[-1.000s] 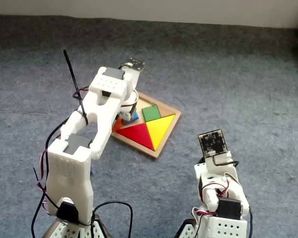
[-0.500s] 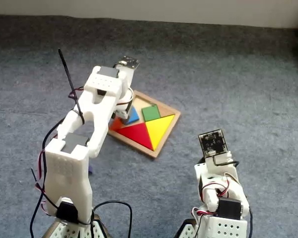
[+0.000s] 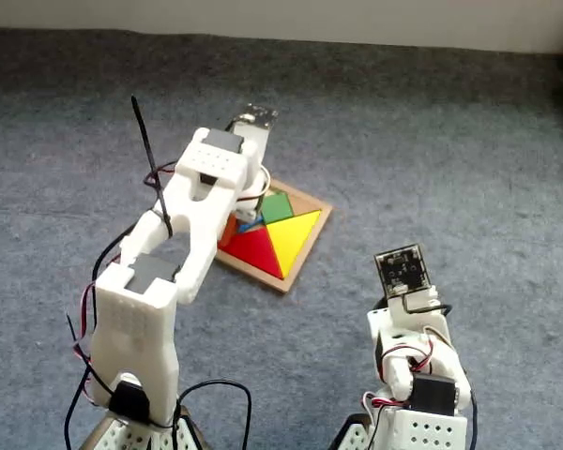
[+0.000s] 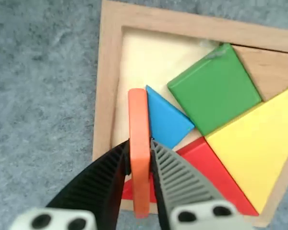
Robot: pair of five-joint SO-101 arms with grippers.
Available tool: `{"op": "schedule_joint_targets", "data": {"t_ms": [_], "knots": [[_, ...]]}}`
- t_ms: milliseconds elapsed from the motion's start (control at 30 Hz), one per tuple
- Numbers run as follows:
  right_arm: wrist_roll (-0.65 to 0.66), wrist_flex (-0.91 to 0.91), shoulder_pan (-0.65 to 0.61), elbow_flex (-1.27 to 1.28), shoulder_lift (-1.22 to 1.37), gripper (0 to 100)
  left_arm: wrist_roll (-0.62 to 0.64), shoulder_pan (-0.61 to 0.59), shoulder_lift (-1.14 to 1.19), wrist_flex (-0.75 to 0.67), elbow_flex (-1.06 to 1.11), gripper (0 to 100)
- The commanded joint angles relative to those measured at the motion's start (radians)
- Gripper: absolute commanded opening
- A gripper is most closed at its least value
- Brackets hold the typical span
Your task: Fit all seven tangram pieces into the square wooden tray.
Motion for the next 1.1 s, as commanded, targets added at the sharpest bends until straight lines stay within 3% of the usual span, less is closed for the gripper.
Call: {"op": "schedule_joint_targets", "data": {"t_ms": [0,100,300,1067], "knots": [[-0.003,-0.021,0.013,0.127,-0.012,6.7,0.009,0.031,-0.048,-0.029,-0.022,5],[-0.003,-0.021,0.013,0.127,-0.012,6.7,0.006,0.030,-0.048,-0.025,-0.025,7],[-0.003,-0.021,0.013,0.127,-0.012,6.7,0.011,0.028,-0.048,-0.023,-0.018,25],[-0.003,-0.021,0.013,0.127,-0.012,6.7,0.008,-0.116,-0.059,0.020,-0.076,25]]}}
